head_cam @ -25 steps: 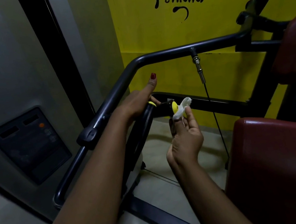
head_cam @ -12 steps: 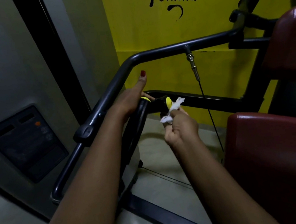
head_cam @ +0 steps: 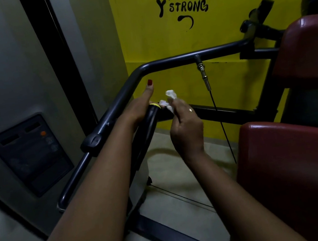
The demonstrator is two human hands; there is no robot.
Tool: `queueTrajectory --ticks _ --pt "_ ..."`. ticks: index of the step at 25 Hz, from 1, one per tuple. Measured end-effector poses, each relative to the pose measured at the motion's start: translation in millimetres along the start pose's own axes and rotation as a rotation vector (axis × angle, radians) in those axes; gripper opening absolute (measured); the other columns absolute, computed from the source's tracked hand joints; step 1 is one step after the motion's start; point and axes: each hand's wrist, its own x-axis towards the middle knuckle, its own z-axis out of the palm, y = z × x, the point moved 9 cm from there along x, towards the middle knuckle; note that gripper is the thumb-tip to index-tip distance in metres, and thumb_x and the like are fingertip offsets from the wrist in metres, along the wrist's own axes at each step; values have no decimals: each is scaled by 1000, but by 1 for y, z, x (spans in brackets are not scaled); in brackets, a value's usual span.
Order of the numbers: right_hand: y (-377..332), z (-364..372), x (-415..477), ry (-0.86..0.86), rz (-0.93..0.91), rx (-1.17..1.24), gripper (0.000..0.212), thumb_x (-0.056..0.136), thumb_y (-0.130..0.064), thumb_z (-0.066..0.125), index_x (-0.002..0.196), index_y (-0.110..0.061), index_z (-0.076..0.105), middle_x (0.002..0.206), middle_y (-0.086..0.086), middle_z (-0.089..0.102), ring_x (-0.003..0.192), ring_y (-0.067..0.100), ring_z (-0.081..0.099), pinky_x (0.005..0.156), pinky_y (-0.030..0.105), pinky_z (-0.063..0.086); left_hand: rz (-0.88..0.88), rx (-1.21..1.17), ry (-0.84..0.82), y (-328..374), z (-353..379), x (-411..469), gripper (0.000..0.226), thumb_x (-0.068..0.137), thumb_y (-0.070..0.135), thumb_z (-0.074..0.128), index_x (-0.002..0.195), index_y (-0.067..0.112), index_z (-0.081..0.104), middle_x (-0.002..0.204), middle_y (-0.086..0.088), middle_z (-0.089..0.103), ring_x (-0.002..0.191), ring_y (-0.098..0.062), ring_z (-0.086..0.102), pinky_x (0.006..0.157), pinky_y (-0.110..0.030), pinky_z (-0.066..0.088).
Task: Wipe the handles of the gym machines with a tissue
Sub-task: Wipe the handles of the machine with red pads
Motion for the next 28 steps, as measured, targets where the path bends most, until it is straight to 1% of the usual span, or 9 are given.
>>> queueTrajectory --ticks 2,4,7,9,14,17,19,22,28 --pt "12 8 8 -112 152 -21 38 92 -5 39 123 -9 61 119 8 65 110 22 58 92 26 43 -35 22 -43 -7 3 1 100 42 101 48 89 17 75 96 -19 72 97 -35 67 104 -53 42" --pt "42 13 -3 -112 554 83 33 98 -18 39 119 -10 63 109 9 67 100 26 61 85 37 48 -34 56 -123 -4 9 -6 105 39 101 51 95 15 77 96 -12 74 97 -31 68 105 -50 41" --pt "63 17 -44 193 1142 465 25 93 -29 58 96 -9 73 85 6 70 72 17 62 66 31 51 57 153 -153 13 9 -33 88 52 90 58 105 22 74 109 -3 72 104 -22 65 103 -43 44" --pt "55 15 -62 424 1304 650 15 86 -16 69 84 -2 73 75 9 70 59 16 61 55 28 47 220 311 -81 28 11 -52 62 71 67 65 116 25 67 115 -3 68 107 -19 62 95 -38 49" --pt "18 5 -68 476 1240 836 26 79 7 69 104 2 68 91 17 70 66 21 66 56 26 51 541 788 121 40 27 -97 45 90 24 54 135 29 49 139 -15 42 129 -36 41 92 -46 43" --pt "5 -14 -71 389 1159 807 37 80 4 70 116 1 61 103 21 69 76 24 65 59 29 50 718 633 166 52 29 -125 35 92 18 53 125 21 64 143 -14 46 142 -32 25 113 -53 25" --pt "-2 -37 -76 342 1099 742 41 85 -5 69 125 -5 58 105 16 69 74 16 62 55 23 47 820 393 115 64 41 -151 25 92 13 56 112 11 71 119 -14 65 123 -24 49 106 -44 39" --pt "-8 -82 -87 321 1042 727 36 91 -12 64 126 -7 59 94 12 70 67 9 57 52 18 41 642 124 -38 60 72 -165 18 91 17 62 103 12 74 94 -4 74 86 -16 69 78 -36 57" --pt "-20 -196 -118 360 987 648 27 91 -4 59 118 -7 59 92 12 71 76 16 69 64 24 52 374 -122 -178 50 155 -198 5 83 11 73 85 15 75 78 0 74 74 -12 71 71 -35 60"
